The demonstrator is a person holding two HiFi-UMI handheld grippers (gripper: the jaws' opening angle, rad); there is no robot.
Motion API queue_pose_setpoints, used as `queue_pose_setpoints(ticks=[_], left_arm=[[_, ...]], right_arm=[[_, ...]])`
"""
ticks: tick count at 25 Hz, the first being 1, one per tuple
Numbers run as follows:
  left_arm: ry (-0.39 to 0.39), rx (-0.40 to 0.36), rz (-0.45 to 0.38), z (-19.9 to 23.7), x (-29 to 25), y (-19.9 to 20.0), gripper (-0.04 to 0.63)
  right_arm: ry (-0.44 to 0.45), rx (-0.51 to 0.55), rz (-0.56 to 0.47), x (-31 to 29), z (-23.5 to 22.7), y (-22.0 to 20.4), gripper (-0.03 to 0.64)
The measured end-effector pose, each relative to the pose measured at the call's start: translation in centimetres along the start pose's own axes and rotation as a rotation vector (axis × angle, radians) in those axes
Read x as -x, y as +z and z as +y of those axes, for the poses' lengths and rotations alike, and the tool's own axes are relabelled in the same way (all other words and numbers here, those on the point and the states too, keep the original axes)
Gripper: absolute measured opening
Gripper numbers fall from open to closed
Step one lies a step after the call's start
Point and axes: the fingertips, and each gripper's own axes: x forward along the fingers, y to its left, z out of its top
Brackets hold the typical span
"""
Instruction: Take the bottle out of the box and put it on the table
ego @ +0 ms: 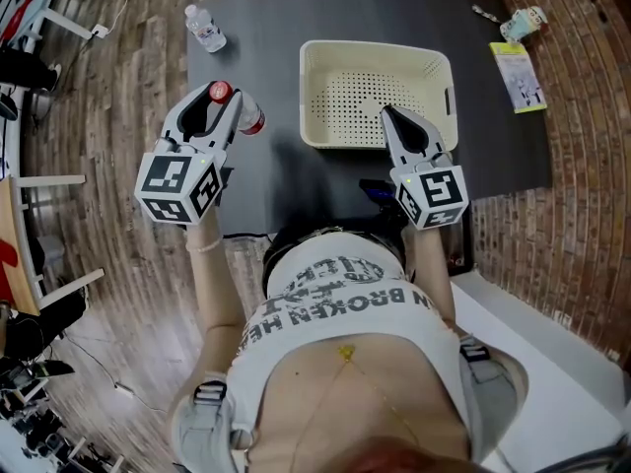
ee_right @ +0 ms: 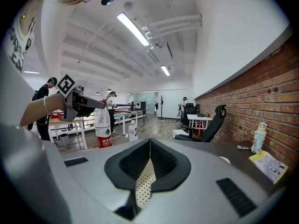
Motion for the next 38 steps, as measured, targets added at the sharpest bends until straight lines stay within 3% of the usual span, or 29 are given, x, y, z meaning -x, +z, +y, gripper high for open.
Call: queue_pose_setpoints(ticks=[10,27,38], left_arm=[[-0.008,-0.008,0.016,-0.3,-0.7,-2.2,0.158],[-0.012,0.043,0.123,-1.2,-3.7,-12.0,0.158],[-0.040,0.023,0.090,-2.4,-3.2,-12.9,0.158]], right_arm=[[0.008,0.002,0.010,-0.2,0.2,-0.3,0.009],[0.014,-0.009,0.034,-0.5,0.2,-1.3,0.009],[0.016,-0.008,0.042,-1.0,0.1,-1.4,0.009]])
